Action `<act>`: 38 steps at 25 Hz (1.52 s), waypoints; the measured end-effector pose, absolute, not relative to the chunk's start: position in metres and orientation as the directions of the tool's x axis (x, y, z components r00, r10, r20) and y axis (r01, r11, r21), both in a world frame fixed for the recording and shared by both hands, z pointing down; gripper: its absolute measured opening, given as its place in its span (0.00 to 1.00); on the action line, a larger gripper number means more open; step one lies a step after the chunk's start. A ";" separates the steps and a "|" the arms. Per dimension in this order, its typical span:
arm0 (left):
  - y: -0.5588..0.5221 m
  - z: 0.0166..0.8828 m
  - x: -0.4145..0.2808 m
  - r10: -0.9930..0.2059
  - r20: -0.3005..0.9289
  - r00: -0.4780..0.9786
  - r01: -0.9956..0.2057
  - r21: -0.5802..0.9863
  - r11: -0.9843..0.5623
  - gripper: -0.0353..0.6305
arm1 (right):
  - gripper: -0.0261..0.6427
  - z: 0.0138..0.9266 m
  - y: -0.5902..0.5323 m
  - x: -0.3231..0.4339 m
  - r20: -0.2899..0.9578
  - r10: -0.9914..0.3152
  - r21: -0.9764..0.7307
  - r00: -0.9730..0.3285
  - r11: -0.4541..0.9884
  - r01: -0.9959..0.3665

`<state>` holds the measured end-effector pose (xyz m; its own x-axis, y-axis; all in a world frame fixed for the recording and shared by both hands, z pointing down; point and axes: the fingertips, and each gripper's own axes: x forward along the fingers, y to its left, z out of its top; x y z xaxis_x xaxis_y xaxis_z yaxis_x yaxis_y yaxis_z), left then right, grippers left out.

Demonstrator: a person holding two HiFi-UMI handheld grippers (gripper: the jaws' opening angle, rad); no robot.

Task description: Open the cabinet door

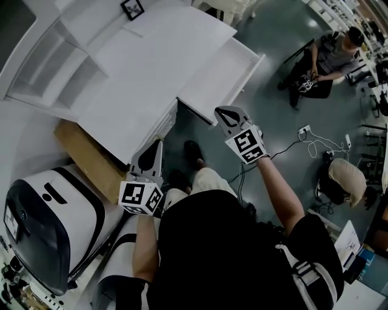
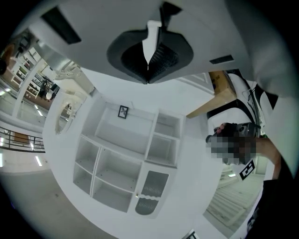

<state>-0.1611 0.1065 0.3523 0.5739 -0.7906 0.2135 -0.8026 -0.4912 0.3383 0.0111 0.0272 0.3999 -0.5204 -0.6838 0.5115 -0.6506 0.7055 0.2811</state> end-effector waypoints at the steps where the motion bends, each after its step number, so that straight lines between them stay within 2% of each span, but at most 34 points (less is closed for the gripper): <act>1: 0.107 0.350 -0.164 -0.794 0.210 0.571 -0.805 0.335 -0.490 0.09 | 0.06 0.396 0.029 0.004 0.503 -0.684 0.279 -0.528 0.707 -0.650; 15: 0.120 0.329 -0.205 -0.842 0.168 0.514 -0.841 0.294 -0.454 0.09 | 0.06 0.335 0.052 -0.084 0.325 -0.669 0.130 -0.668 0.731 -0.670; 24: 0.122 0.312 -0.219 -0.862 0.134 0.489 -0.854 0.273 -0.442 0.09 | 0.06 0.295 0.074 -0.132 0.196 -0.623 0.056 -0.757 0.778 -0.625; 33: 0.121 0.303 -0.221 -0.871 0.117 0.476 -0.862 0.260 -0.436 0.09 | 0.06 0.280 0.085 -0.146 0.134 -0.586 -0.003 -0.799 0.806 -0.592; 38: 0.119 0.303 -0.221 -0.872 0.117 0.476 -0.862 0.259 -0.436 0.09 | 0.06 0.283 0.085 -0.146 0.147 -0.586 0.002 -0.796 0.805 -0.593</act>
